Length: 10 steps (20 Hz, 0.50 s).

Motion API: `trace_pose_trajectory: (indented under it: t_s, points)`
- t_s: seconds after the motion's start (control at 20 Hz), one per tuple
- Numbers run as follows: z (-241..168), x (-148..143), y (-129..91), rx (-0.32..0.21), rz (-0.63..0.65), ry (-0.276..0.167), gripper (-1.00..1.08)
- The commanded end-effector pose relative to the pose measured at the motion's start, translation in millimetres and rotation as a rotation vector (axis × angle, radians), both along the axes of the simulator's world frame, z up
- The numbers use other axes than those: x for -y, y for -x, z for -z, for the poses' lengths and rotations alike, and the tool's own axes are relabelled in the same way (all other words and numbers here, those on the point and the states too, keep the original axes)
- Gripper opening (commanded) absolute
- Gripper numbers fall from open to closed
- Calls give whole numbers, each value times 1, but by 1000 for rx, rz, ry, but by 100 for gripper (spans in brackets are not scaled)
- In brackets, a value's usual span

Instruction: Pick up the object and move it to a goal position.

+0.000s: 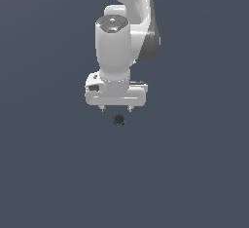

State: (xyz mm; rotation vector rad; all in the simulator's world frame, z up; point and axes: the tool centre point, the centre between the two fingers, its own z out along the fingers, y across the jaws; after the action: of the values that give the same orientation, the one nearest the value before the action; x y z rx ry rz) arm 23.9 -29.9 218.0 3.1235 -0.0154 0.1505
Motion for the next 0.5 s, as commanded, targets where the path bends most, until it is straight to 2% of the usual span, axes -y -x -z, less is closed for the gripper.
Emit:
trace_pose_trajectory:
  t_s: [0.0,0.45]
  points:
    - [0,0,0,0,0,0,100]
    - [-1,9,7,-14,-24,18,100]
